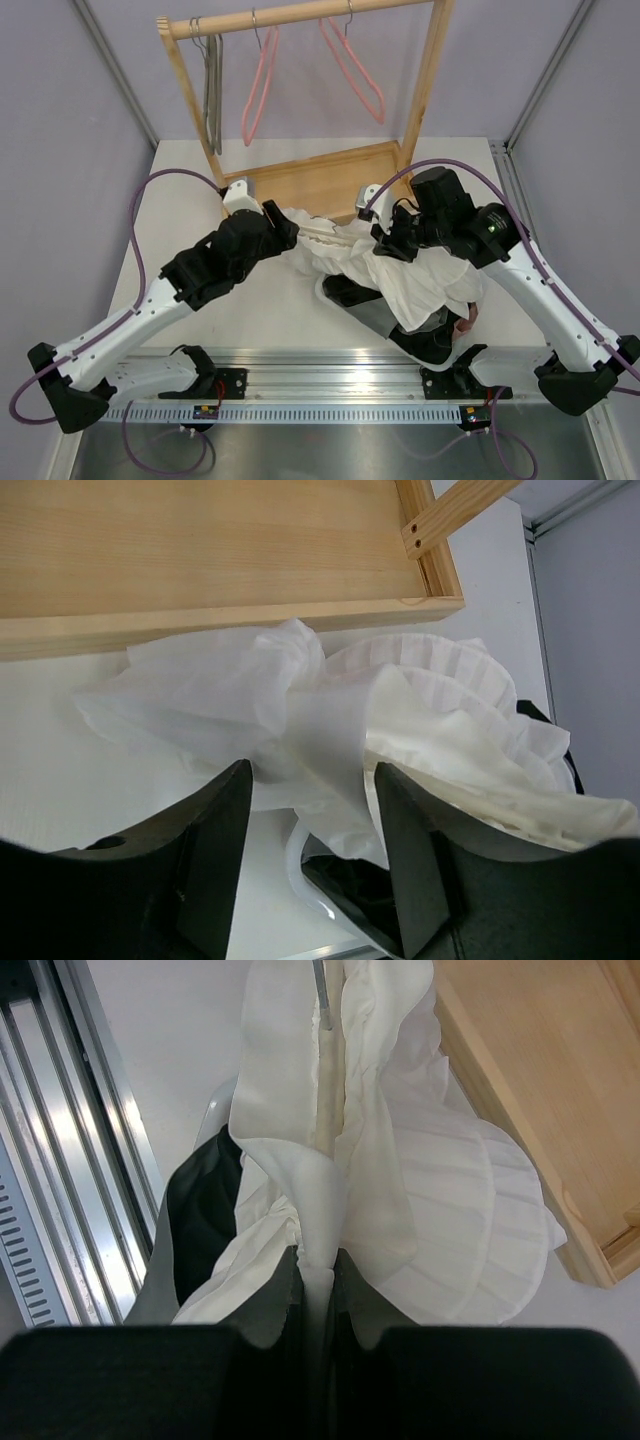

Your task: Remove the skirt from the hanger

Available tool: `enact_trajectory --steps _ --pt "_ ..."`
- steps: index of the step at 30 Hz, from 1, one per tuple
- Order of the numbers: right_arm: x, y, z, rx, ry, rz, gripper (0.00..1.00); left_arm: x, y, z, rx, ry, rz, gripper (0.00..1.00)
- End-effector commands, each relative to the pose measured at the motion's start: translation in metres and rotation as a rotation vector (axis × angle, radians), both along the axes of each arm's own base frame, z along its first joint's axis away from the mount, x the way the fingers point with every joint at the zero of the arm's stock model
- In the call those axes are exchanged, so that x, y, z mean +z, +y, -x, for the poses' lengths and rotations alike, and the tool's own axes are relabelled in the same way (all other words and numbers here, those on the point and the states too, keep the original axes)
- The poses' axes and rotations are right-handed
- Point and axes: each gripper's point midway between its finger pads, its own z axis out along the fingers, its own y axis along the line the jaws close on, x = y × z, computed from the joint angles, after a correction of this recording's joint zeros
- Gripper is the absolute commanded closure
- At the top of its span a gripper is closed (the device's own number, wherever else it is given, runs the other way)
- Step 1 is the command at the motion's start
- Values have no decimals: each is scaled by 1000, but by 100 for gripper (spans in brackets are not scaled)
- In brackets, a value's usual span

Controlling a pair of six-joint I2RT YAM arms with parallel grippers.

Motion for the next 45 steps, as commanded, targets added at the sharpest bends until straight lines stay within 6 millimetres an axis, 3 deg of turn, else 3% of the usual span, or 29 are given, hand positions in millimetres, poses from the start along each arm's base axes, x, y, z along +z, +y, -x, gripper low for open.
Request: enact_trajectory --steps 1,5,6,8,13,21,27,31,35,38,41,45 --pt "17 5 -3 -7 -71 -56 100 5 -10 -15 -20 -36 38 49" --pt "12 1 -3 -18 -77 -44 100 -8 -5 -23 -17 -18 25 78" --pt "12 0 -3 -19 -82 -40 100 -9 -1 -24 -10 -18 22 91" --pt "10 -4 -3 -26 -94 -31 100 -13 8 -23 -3 -18 -1 99" --pt "8 -9 1 -9 -114 -19 100 -31 47 -23 70 6 -88 100" --pt "12 -17 37 112 -121 -55 100 -65 86 -30 139 63 -171 100" --pt "-4 -26 50 149 -99 -19 100 -66 107 -41 167 69 -171 100" --pt "15 -21 43 96 -146 -107 100 -80 98 -34 114 99 -134 100" --pt "39 -15 29 3 -159 -216 100 -99 81 -14 12 132 -51 100" --pt "62 -12 21 -30 -161 -312 100 -114 78 3 -17 162 -14 100" --pt "72 -5 13 -43 -142 -351 100 -111 67 17 -97 127 50 100" --pt "49 17 2 -22 -5 -355 100 -83 50 31 -261 -37 102 100"
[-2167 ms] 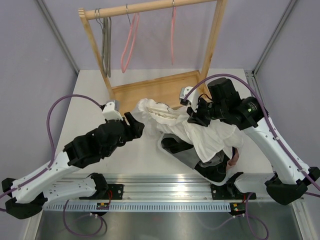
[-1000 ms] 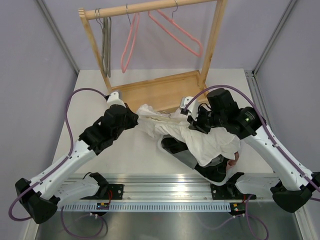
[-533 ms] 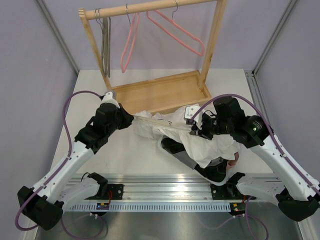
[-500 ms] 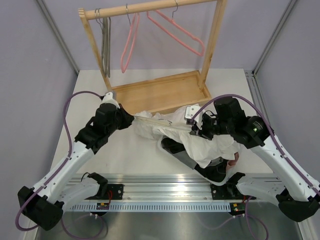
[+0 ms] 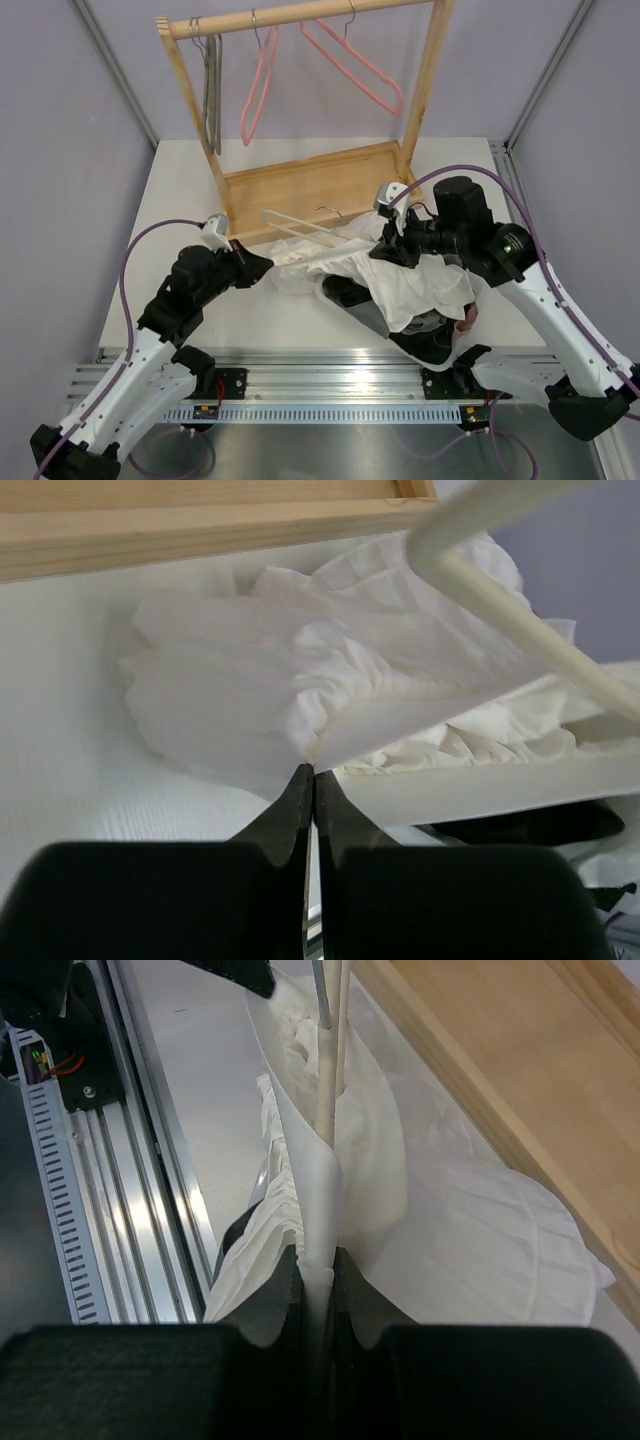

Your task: Remove the skirt from the hanger

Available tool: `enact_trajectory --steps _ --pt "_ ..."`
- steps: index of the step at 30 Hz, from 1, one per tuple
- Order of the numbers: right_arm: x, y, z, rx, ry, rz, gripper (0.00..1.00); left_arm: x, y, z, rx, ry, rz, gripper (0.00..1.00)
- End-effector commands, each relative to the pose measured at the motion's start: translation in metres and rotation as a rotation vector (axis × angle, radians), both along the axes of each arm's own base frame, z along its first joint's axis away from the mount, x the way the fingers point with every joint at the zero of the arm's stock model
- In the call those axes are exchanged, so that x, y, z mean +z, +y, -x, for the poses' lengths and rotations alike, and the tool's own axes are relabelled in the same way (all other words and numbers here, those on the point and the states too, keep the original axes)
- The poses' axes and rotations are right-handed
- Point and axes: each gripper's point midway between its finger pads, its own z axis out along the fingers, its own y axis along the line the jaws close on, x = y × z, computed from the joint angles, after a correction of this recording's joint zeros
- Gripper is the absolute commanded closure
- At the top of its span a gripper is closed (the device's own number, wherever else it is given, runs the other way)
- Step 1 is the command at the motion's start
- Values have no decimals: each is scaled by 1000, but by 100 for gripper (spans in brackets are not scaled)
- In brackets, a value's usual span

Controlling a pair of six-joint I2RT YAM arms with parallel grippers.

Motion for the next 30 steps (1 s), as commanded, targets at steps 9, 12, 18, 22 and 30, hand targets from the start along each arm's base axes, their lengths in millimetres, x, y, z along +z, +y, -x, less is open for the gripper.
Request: enact_trajectory --steps 9,12,18,22,30 --pt "3 29 -41 18 32 -18 100 83 10 35 -223 -492 -129 1" --pt "-1 23 -28 131 -6 54 100 107 7 45 -284 -622 -155 1" --pt "-7 15 -8 342 -77 171 100 117 -1 45 -412 -772 -282 3" --pt "-16 11 -3 436 -91 277 100 114 -8 41 -495 -809 -349 4" --pt "-11 29 5 536 -128 316 100 88 -23 38 -632 -740 -411 13"
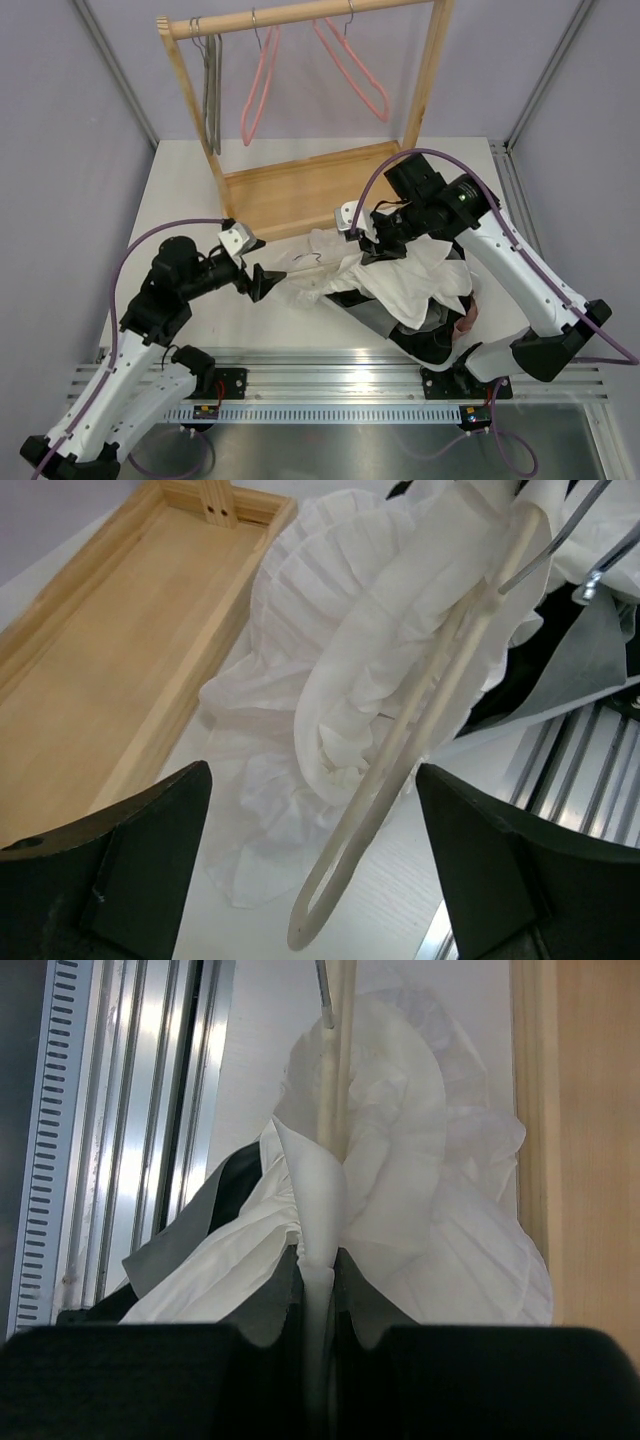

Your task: Remove the skirt from the hanger

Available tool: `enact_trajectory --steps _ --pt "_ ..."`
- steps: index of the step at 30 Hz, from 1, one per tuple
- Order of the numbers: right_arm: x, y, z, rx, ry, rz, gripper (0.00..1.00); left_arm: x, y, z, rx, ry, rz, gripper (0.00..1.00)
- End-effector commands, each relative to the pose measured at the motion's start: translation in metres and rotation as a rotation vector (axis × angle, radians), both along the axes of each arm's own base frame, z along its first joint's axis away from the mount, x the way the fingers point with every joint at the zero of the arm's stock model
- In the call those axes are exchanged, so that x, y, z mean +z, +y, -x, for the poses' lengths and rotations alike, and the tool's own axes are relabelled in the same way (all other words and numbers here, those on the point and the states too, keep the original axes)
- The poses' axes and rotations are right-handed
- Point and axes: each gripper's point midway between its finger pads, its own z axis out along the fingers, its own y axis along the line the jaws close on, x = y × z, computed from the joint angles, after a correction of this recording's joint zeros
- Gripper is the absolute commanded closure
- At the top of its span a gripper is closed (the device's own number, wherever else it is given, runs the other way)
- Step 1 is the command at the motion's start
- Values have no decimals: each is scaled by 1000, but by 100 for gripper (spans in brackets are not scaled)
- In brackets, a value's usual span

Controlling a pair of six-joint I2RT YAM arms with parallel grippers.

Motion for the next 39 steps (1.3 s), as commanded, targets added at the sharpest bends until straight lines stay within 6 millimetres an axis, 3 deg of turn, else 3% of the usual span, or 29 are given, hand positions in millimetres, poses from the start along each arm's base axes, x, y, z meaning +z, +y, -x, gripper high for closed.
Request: enact_trajectory --steps 1,6,8,9,12,13,15,17,18,22,24,25,29,34,39 --pt "17 9 3 70 -59 -15 100 12 -10 10 -97 -67 -25 15" --pt "33 20 -6 76 -77 -41 100 6 -19 26 -184 -8 -9 23" --pt "38 22 -7 87 -79 -48 100 2 -20 27 -187 11 -6 33" --pt "42 25 -7 93 -75 -57 100 0 -20 27 -187 17 -7 48" --pt "46 30 -8 106 -68 -60 100 -3 -17 24 -158 32 -12 73" --pt "46 31 -8 108 -69 -59 100 -1 -14 22 -130 19 -13 88" --pt "44 33 -13 103 -76 -50 99 3 -8 19 -87 5 -15 100" --pt "43 34 -21 89 -102 -41 93 18 2 16 -26 -43 -10 100" --pt "40 31 -29 56 -127 -17 74 20 9 15 18 -46 -21 100" --pt "49 27 -49 -27 -179 -37 49 45 26 23 91 -98 6 100" --pt "64 25 -55 -64 -191 -93 35 51 29 28 97 -101 22 100" --pt "70 24 -57 -77 -190 -116 23 51 28 30 95 -87 34 100" --pt "114 16 -72 -194 -220 -278 5 44 30 34 112 -32 42 100" --pt "134 4 -88 -314 -193 -362 1 45 35 36 151 -9 81 100" --pt "144 13 -84 -362 -68 -491 1 50 39 39 210 46 168 100"
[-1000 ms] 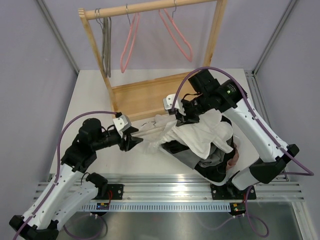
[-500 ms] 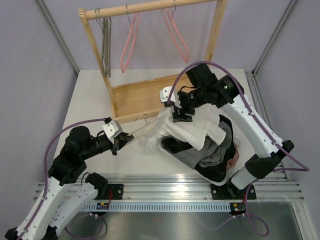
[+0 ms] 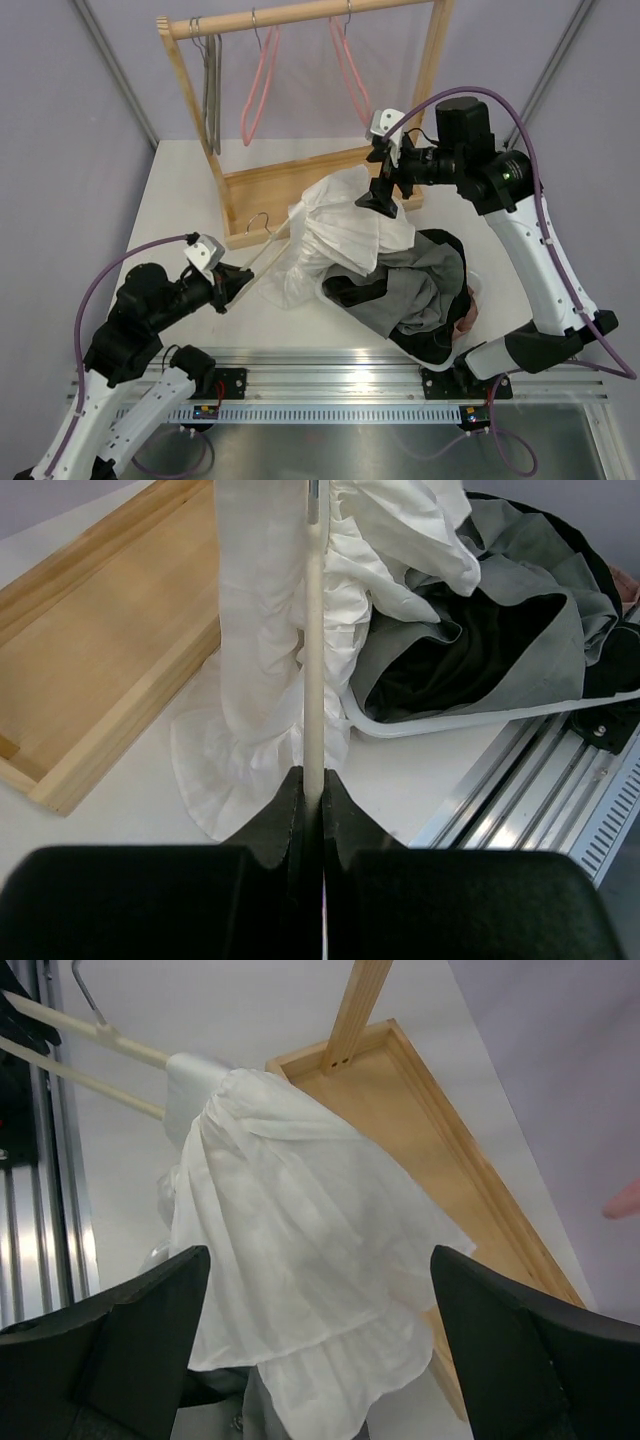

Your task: Remove the skirt from the hanger

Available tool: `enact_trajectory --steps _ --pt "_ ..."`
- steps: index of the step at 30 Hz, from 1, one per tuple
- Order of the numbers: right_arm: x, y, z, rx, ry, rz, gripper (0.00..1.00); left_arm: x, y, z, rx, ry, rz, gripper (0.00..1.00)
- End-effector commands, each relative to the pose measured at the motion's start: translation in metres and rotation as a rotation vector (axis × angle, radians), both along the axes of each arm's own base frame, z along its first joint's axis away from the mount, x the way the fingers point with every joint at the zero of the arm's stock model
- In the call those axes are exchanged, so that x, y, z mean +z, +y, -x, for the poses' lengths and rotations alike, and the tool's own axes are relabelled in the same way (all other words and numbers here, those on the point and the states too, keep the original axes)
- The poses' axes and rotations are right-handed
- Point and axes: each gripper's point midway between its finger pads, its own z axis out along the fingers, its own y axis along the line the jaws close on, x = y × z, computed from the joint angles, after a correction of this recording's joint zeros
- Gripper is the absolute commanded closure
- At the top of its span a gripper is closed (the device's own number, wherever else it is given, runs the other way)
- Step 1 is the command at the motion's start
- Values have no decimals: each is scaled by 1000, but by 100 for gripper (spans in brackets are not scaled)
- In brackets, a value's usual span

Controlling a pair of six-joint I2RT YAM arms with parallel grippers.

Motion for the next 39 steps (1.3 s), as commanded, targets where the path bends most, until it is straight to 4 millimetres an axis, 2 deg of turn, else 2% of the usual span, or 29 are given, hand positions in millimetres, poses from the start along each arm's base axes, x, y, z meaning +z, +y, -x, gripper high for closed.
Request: enact_trajectory --steps 1,3,4,6,7,8,10,14,15,16,19,20,22,23,27,31,32,34,36,39 --pt "22 14 9 13 77 -167 1 36 4 -2 71 -57 142 100" --pt "-2 30 11 53 184 -199 1 42 4 3 62 -79 186 100" --pt "-21 42 6 27 207 -180 0 47 3 6 59 -82 222 100" --pt "-42 57 2 -11 210 -143 1 49 1 12 44 -72 262 100" --pt "-51 62 -9 -71 178 -134 1 51 0 12 42 -69 277 100" --pt "-52 74 -2 -54 175 -137 1 52 0 14 37 -62 290 100" --pt "-53 82 -1 -43 155 -133 1 51 -3 16 30 -38 311 100" --pt "-53 93 -15 -84 85 -120 3 50 -5 15 27 -15 328 100" --pt "-53 94 -16 -83 86 -122 6 48 -7 15 24 -3 330 100" --pt "-54 97 -14 -63 97 -124 21 48 -7 14 24 -1 332 100" --pt "-59 101 -4 -12 137 -122 56 45 -7 13 33 12 333 100" --pt "-59 101 -4 -14 139 -120 80 45 -5 12 43 10 333 100" --pt "-59 97 -4 -24 128 -108 97 42 -4 11 56 20 324 100" --pt "-55 94 -5 -32 109 -106 100 42 -3 10 62 20 321 100" --pt "-31 78 -18 -111 55 -129 100 30 2 8 104 67 280 100" --pt "13 47 -59 -328 26 -247 100 22 2 13 102 113 270 100" --pt "20 32 -72 -389 24 -278 100 19 2 15 97 131 269 100" --pt "39 18 -85 -471 38 -367 100 11 2 19 96 172 256 100" --pt "45 6 -96 -531 38 -408 100 5 1 24 87 206 248 100" --pt "40 1 -102 -575 49 -407 100 1 3 31 81 226 244 100"
